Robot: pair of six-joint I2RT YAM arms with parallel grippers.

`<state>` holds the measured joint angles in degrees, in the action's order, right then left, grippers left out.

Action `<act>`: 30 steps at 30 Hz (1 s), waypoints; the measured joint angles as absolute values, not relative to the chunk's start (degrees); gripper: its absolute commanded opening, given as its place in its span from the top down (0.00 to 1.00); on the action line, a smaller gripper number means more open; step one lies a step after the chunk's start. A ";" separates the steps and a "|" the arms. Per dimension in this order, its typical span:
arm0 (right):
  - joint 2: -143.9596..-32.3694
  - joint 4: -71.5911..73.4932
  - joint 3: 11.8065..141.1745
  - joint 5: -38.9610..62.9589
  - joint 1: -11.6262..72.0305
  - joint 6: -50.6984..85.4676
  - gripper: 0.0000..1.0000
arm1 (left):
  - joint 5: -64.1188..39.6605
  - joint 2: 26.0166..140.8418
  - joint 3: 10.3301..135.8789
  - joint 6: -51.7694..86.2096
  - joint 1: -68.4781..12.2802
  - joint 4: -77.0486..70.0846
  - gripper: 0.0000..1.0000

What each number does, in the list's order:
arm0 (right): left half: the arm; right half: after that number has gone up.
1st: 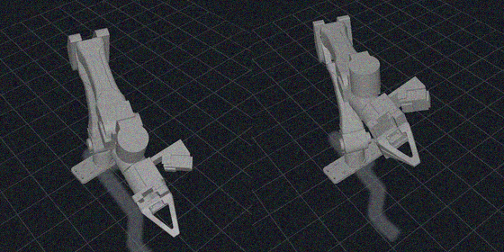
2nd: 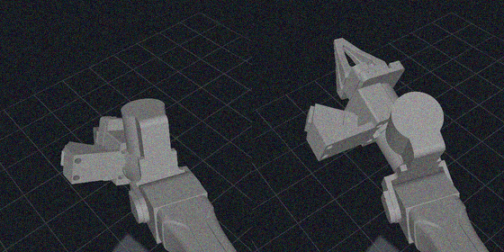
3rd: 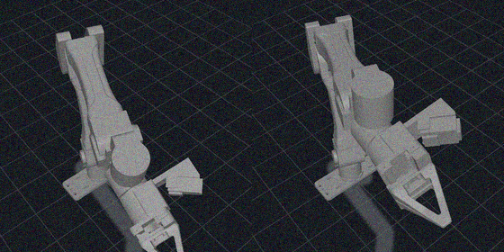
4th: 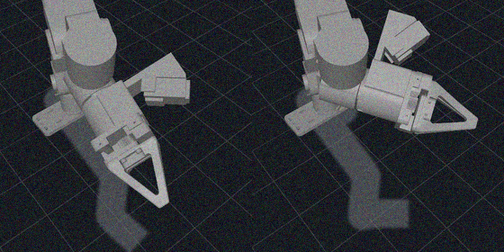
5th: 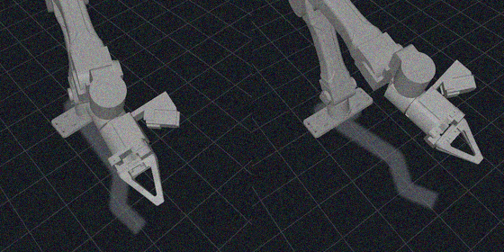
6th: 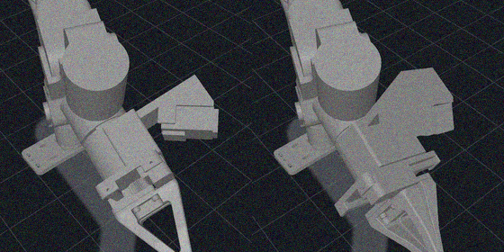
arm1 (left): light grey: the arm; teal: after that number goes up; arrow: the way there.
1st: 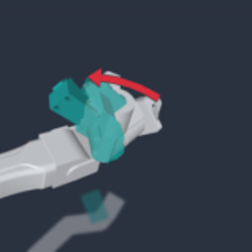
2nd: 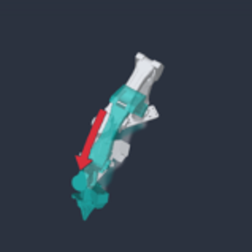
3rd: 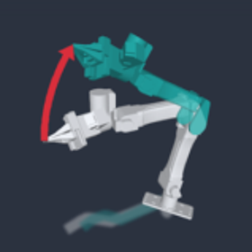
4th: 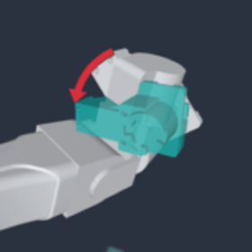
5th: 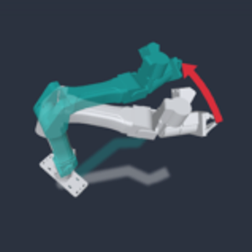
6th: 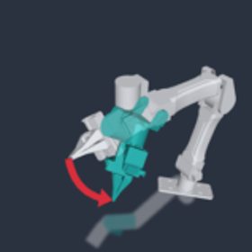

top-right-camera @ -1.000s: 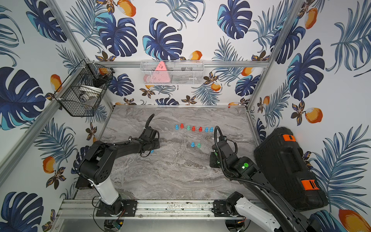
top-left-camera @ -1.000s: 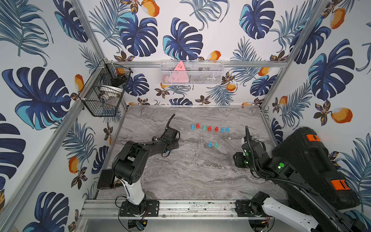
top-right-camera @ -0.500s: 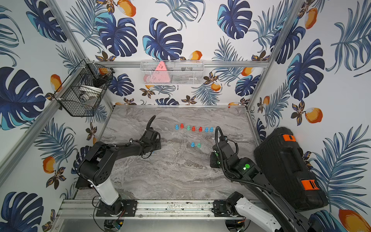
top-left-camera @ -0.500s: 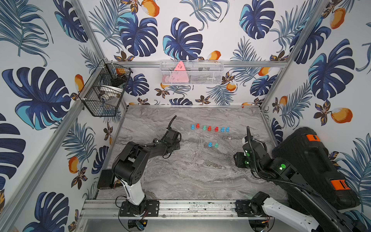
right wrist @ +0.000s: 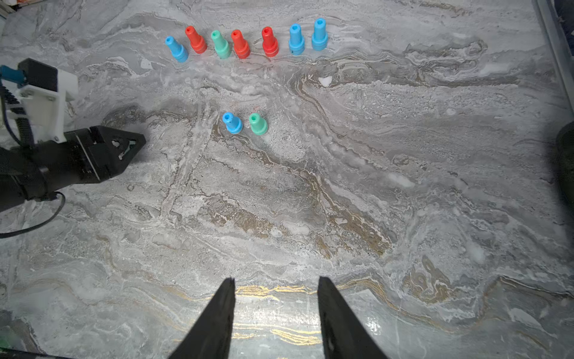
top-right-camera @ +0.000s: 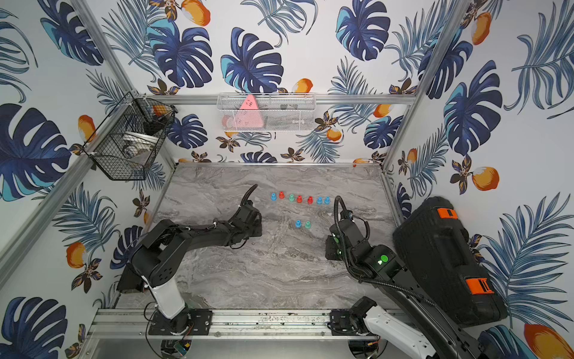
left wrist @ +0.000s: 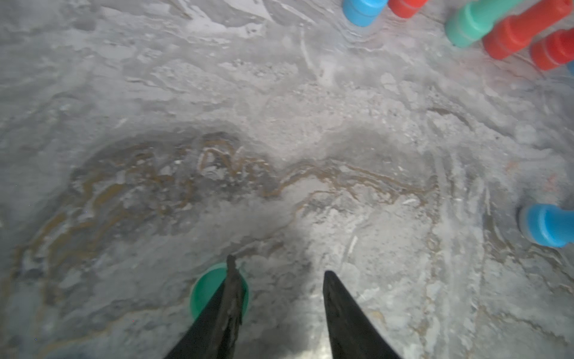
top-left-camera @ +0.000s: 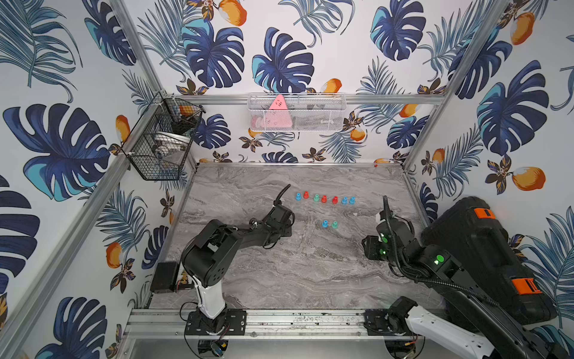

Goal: Close the stamp cap
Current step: Move the cover to the center of the board.

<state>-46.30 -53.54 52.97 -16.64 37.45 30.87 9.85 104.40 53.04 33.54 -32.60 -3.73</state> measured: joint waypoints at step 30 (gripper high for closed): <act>-45.54 -53.54 52.97 -18.17 38.57 31.51 0.53 | 10.31 109.45 62.08 34.74 -44.47 1.41 0.52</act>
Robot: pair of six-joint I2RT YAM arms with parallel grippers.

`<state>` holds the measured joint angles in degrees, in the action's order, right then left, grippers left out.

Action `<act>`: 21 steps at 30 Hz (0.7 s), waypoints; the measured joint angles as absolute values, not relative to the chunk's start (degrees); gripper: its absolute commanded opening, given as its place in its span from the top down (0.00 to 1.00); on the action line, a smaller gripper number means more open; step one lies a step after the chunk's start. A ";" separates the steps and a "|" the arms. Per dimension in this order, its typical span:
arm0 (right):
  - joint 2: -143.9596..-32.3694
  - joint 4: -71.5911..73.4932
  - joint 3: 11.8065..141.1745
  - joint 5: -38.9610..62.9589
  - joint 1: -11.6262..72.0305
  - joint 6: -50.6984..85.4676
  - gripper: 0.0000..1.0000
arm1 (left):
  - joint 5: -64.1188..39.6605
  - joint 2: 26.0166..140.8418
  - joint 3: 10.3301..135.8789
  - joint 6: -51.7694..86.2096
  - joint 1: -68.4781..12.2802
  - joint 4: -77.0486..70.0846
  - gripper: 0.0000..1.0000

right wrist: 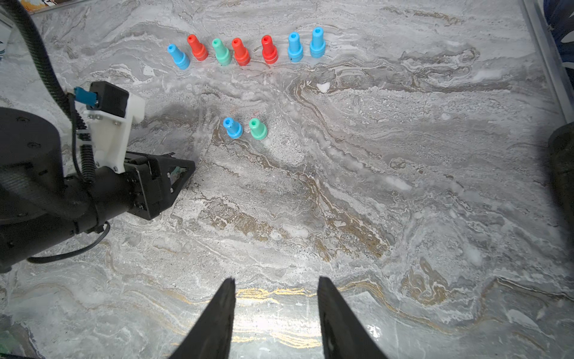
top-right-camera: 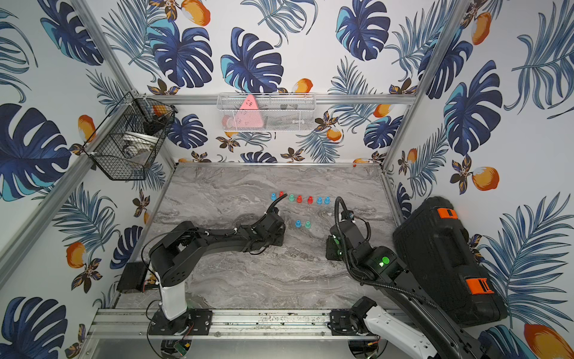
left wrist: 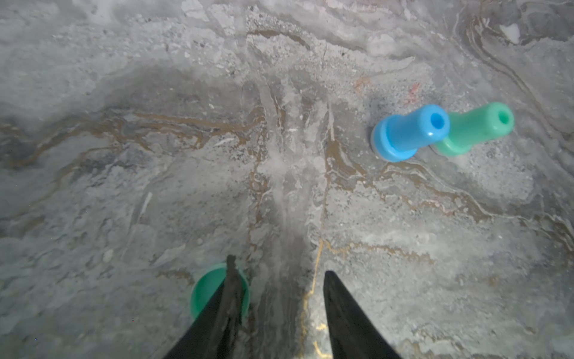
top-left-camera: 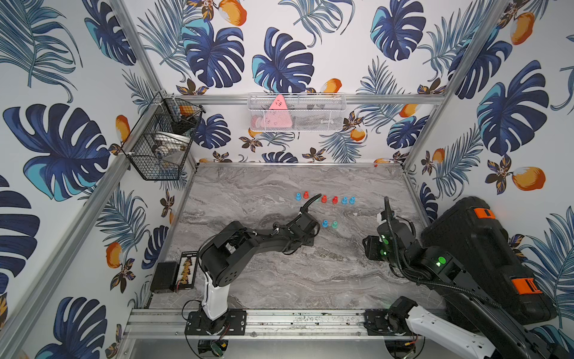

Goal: Close the stamp cap
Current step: Move the cover to the center of the board.

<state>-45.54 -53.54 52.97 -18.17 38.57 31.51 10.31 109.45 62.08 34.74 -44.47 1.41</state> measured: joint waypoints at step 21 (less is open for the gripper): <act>-46.96 -54.11 53.54 -19.62 38.68 32.40 0.54 | 10.07 92.77 60.42 31.35 -46.46 12.27 0.50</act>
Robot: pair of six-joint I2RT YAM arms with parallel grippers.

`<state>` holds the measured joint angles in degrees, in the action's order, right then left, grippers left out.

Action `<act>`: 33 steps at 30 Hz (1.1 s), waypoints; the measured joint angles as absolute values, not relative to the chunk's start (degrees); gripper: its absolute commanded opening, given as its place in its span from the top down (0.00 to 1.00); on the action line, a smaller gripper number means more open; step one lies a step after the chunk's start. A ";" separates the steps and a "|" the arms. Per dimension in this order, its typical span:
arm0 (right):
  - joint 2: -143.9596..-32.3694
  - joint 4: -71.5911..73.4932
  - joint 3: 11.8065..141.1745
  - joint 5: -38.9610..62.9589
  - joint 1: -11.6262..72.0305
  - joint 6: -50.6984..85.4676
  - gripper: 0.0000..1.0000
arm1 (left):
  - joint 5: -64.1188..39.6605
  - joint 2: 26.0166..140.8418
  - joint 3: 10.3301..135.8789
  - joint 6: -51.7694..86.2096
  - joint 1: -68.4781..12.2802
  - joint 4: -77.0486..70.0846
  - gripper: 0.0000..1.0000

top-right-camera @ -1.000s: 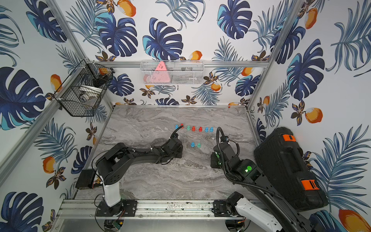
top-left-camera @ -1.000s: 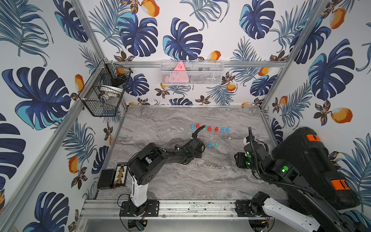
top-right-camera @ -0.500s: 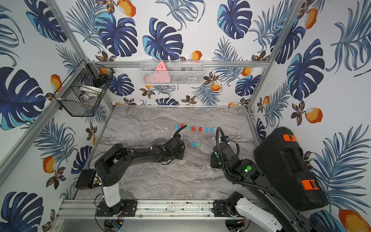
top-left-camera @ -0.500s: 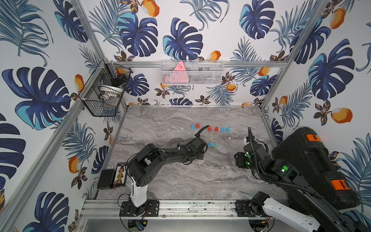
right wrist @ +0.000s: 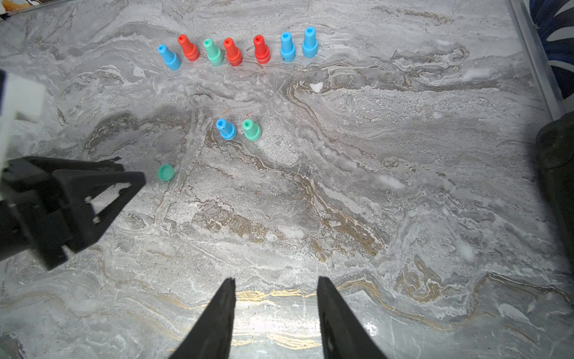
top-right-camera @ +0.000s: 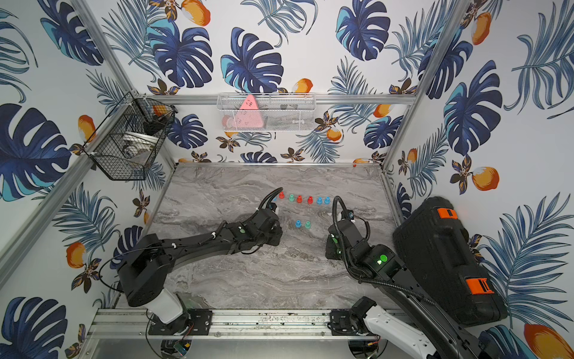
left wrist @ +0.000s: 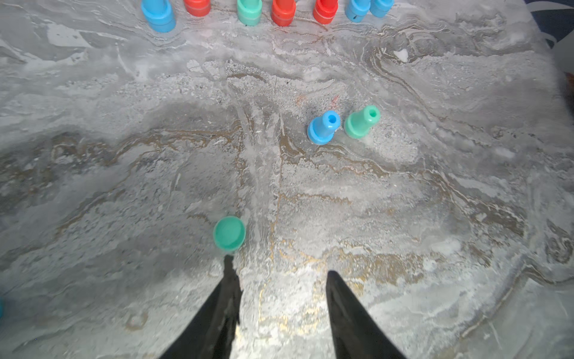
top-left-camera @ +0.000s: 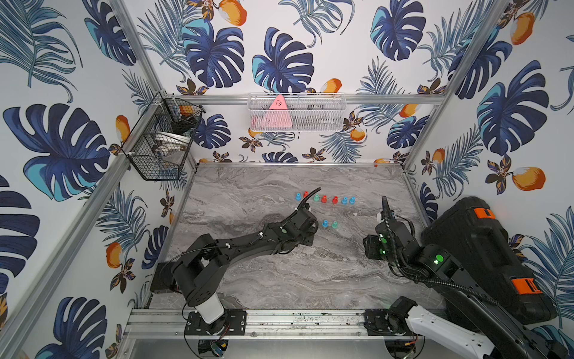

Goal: Close the stamp cap
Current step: Move the cover to the center of the board, then pick up the stamp from the center of the board.

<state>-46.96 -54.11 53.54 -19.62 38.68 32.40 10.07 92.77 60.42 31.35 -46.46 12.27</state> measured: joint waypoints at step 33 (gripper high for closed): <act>-83.53 -45.54 64.97 -6.48 26.65 27.53 0.55 | 22.72 34.48 47.22 23.90 -46.70 48.75 0.47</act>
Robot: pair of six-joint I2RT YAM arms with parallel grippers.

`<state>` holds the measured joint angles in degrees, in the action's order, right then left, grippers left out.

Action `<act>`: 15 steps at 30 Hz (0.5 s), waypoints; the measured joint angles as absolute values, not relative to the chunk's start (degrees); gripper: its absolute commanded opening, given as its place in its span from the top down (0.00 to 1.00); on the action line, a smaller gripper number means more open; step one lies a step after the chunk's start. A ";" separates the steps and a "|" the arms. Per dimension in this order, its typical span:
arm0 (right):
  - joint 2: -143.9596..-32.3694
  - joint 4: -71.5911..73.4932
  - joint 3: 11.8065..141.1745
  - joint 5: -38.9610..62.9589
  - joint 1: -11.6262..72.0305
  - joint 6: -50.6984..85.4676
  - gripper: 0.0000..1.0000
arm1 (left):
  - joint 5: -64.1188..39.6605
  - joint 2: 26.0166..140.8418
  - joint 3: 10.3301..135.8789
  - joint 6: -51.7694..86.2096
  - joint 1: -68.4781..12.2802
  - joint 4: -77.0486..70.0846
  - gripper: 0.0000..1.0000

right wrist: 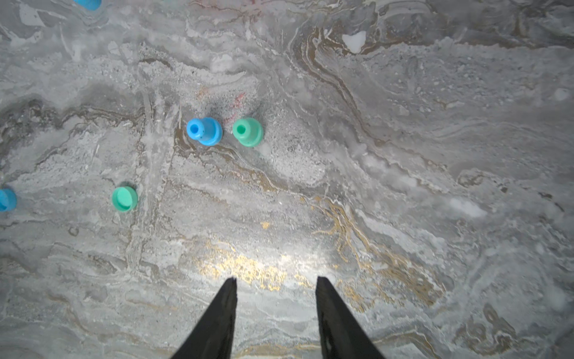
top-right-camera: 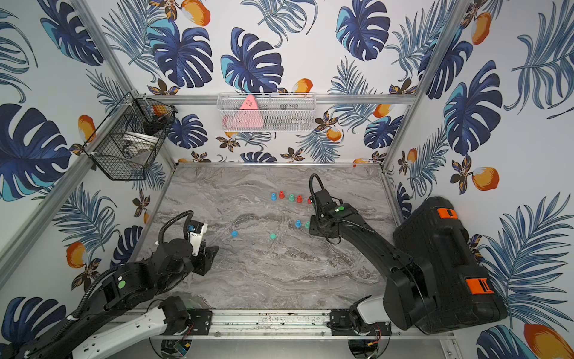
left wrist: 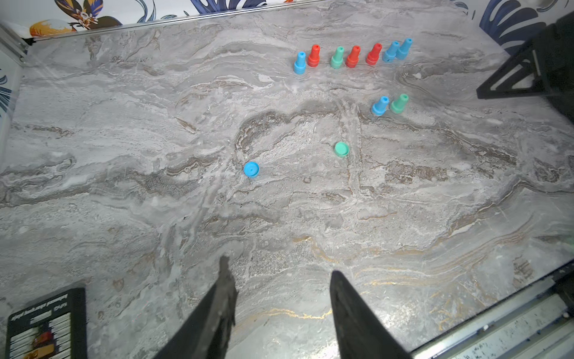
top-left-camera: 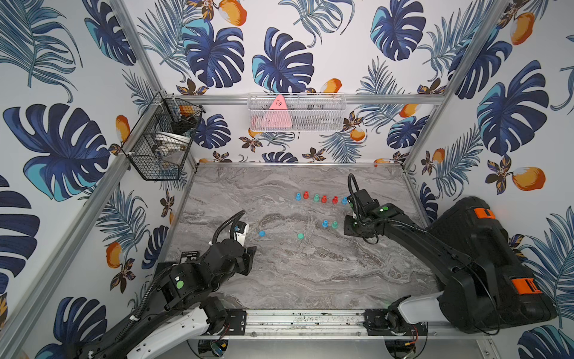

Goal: Close the stamp cap
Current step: Pick up the stamp from the center of the board.

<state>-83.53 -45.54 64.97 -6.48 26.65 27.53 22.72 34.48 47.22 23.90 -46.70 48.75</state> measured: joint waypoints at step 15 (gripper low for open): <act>-105.58 -43.55 79.29 -5.04 24.21 24.80 0.58 | 23.14 32.71 46.78 23.90 -46.74 48.64 0.47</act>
